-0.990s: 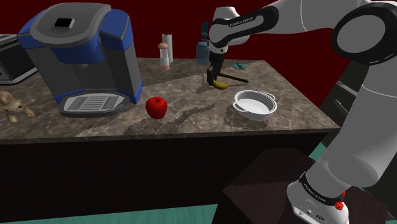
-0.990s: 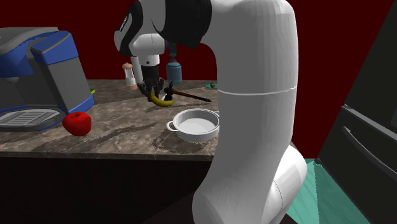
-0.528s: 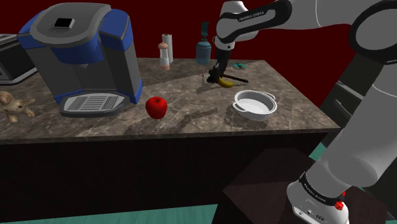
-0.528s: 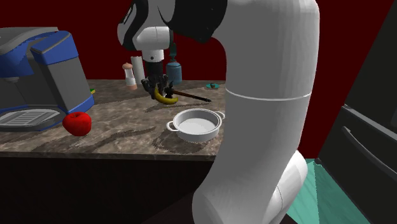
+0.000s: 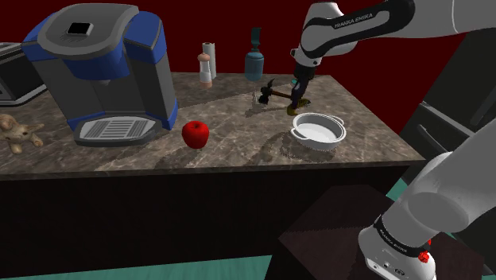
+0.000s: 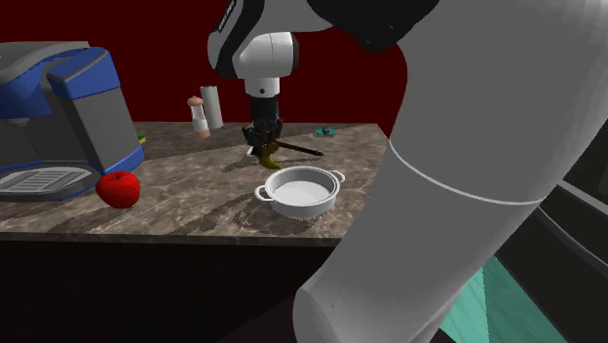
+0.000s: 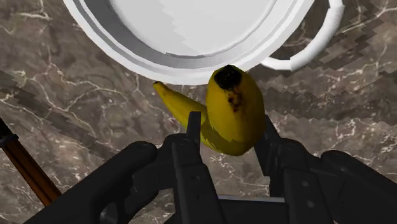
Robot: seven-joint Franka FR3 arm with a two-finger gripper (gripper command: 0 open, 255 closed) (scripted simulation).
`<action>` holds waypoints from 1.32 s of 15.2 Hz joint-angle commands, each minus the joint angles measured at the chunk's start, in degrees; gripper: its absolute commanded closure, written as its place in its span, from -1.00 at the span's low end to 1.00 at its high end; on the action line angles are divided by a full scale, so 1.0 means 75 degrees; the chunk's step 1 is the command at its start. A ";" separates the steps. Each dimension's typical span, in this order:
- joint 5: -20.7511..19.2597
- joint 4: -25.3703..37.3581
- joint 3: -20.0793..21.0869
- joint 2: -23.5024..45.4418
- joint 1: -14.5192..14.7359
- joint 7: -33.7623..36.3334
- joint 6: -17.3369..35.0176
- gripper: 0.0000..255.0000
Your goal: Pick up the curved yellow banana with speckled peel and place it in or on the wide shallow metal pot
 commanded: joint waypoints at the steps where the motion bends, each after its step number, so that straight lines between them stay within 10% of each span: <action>1: -0.0093 -0.0585 -0.0118 -0.0544 -0.0117 -0.0179 0.0003 1.00; 6: -0.0372 -0.1683 -0.0398 -0.1735 -0.0417 -0.0572 -0.0086 1.00; 20: -0.0317 -0.2626 -0.0488 -0.1158 -0.0408 -0.0675 0.1429 1.00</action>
